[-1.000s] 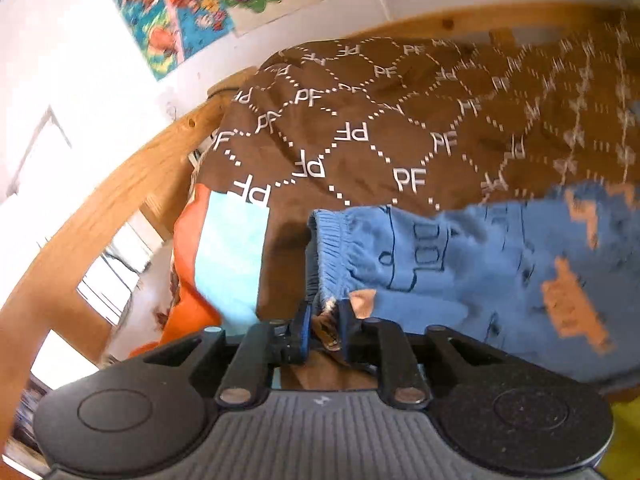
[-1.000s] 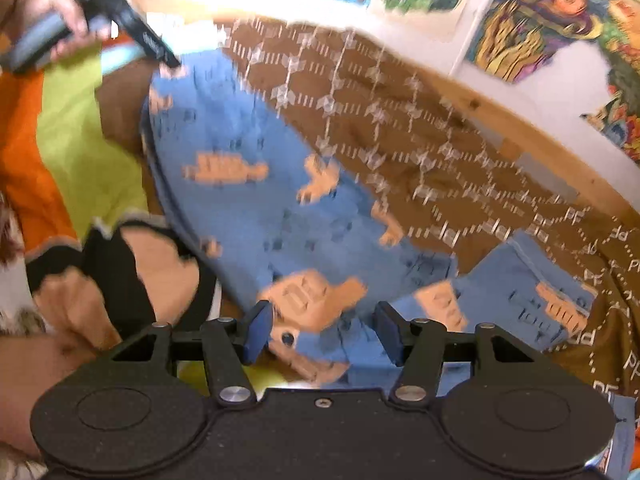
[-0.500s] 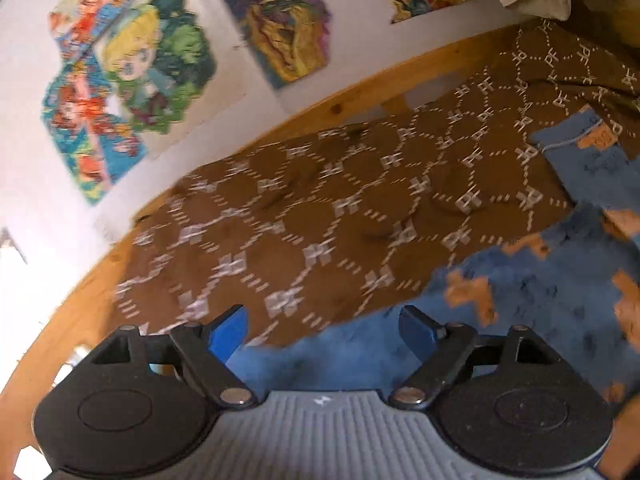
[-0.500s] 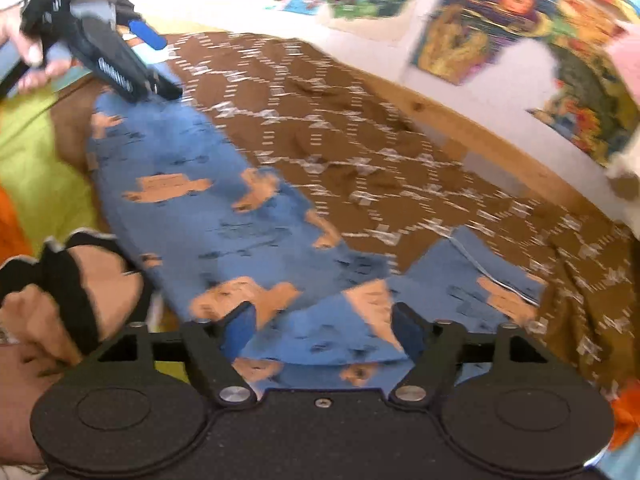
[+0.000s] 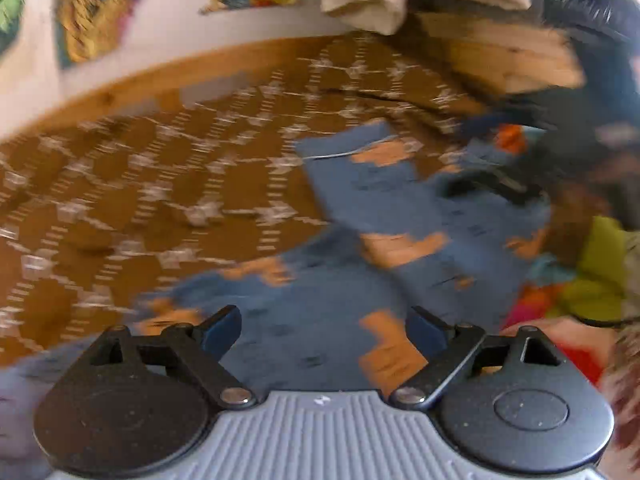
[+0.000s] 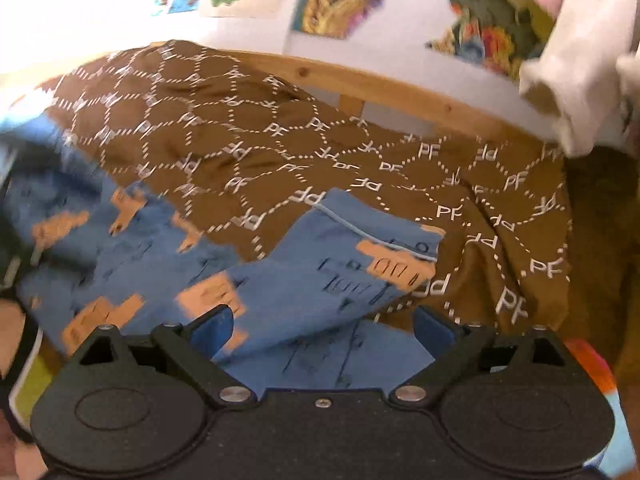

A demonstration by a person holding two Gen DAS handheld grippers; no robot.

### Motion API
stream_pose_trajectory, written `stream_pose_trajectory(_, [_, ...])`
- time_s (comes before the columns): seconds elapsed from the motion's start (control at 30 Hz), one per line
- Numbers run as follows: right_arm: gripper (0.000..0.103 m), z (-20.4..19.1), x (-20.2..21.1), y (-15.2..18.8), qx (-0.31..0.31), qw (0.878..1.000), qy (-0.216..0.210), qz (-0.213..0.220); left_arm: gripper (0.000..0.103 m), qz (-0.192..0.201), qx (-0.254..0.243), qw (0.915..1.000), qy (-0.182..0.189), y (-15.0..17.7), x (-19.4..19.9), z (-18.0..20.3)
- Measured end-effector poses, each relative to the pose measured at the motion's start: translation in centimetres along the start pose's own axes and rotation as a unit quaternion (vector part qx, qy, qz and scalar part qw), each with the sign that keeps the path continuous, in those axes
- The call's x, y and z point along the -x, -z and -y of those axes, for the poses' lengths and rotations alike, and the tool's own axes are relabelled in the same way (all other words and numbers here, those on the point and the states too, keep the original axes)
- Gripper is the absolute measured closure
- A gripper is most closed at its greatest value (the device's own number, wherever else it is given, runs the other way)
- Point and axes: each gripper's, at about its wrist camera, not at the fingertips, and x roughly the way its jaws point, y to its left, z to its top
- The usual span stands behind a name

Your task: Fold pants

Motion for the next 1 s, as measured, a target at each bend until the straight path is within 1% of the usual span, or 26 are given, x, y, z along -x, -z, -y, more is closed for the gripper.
stream_pose_trajectory(0.1, [0.006,1.0,-2.8,-3.7,-0.021,0.998,-0.040,-0.031,0.005,-0.001,0.059,0.9968,0.054,-0.8,-1.4,0.1])
stream_pose_trajectory(0.17, [0.006,1.0,-5.0,-6.0,-0.044,0.996,-0.065,-0.051,0.005,0.001,0.097,0.9929,0.068,-1.3,-2.2,-0.2])
stream_pose_trajectory(0.27, [0.009,0.9,-8.2,-8.4,-0.080,0.991,-0.077,-0.078,0.005,0.001,0.144,0.9869,0.073,-1.8,-3.3,-0.8])
stream_pose_trajectory(0.3, [0.013,0.7,-9.3,-8.9,-0.087,0.990,-0.070,-0.087,0.005,0.001,0.160,0.9840,0.078,-1.8,-3.5,-1.0])
stream_pose_trajectory(0.33, [0.015,0.6,-10.1,-9.2,-0.089,0.990,-0.060,-0.094,0.005,-0.001,0.177,0.9807,0.084,-1.7,-3.7,-1.3])
stream_pose_trajectory(0.4, [0.022,0.3,-11.5,-9.7,-0.094,0.989,-0.039,-0.108,0.011,-0.005,0.204,0.9742,0.096,-1.5,-3.9,-1.7])
stream_pose_trajectory(0.43, [0.024,0.1,-12.2,-9.8,-0.101,0.988,-0.028,-0.113,0.016,-0.009,0.215,0.9714,0.101,-1.3,-4.0,-1.9])
stream_pose_trajectory(0.47, [0.029,0.0,-12.8,-9.8,-0.111,0.986,-0.013,-0.120,0.024,-0.014,0.224,0.9686,0.107,-1.1,-4.1,-2.0])
stream_pose_trajectory(0.5, [0.040,-0.1,-13.3,-9.8,-0.117,0.985,-0.002,-0.124,0.028,-0.019,0.229,0.9666,0.114,-1.0,-4.3,-2.1])
stream_pose_trajectory(0.53, [0.046,0.0,-13.7,-9.7,-0.123,0.984,0.011,-0.126,0.040,-0.024,0.234,0.9648,0.119,-0.8,-4.5,-2.2])
stream_pose_trajectory(0.57, [0.056,0.0,-14.0,-9.6,-0.125,0.983,0.024,-0.129,0.050,-0.030,0.237,0.9631,0.123,-0.6,-4.7,-2.2])
stream_pose_trajectory(0.6, [0.064,0.0,-14.1,-9.5,-0.128,0.983,0.034,-0.127,0.054,-0.034,0.238,0.9625,0.125,-0.6,-4.8,-2.1])
stream_pose_trajectory(0.63, [0.068,0.1,-14.1,-9.5,-0.129,0.983,0.034,-0.123,0.063,-0.034,0.238,0.9625,0.126,-0.6,-4.7,-2.0])
stream_pose_trajectory(0.67, [0.081,0.1,-13.8,-9.4,-0.133,0.984,0.031,-0.117,0.076,-0.035,0.233,0.9634,0.127,-0.6,-4.6,-2.0])
stream_pose_trajectory(0.7, [0.093,0.3,-13.4,-9.3,-0.139,0.984,0.029,-0.110,0.084,-0.036,0.228,0.9643,0.130,-0.6,-4.5,-1.8])
stream_pose_trajectory(0.73, [0.094,0.5,-12.7,-9.2,-0.145,0.984,0.030,-0.100,0.089,-0.039,0.221,0.9651,0.134,-0.7,-4.4,-1.7])
stream_pose_trajectory(0.8, [0.097,0.9,-10.5,-8.9,-0.153,0.986,0.035,-0.064,0.092,-0.031,0.207,0.9687,0.133,-0.9,-3.8,-1.2])
stream_pose_trajectory(0.87, [0.097,1.8,-7.2,-8.3,-0.174,0.984,0.042,-0.023,0.097,-0.020,0.174,0.9765,0.126,-1.1,-3.0,-0.2])
stream_pose_trajectory(0.93, [0.097,2.9,-3.8,-7.3,-0.202,0.978,0.051,0.012,0.098,-0.008,0.133,0.9843,0.116,-1.4,-2.1,0.9])
stream_pose_trajectory(1.0, [0.097,4.2,0.1,-5.7,-0.235,0.969,0.060,0.046,0.098,0.000,0.088,0.9899,0.111,-1.6,-1.5,2.2])
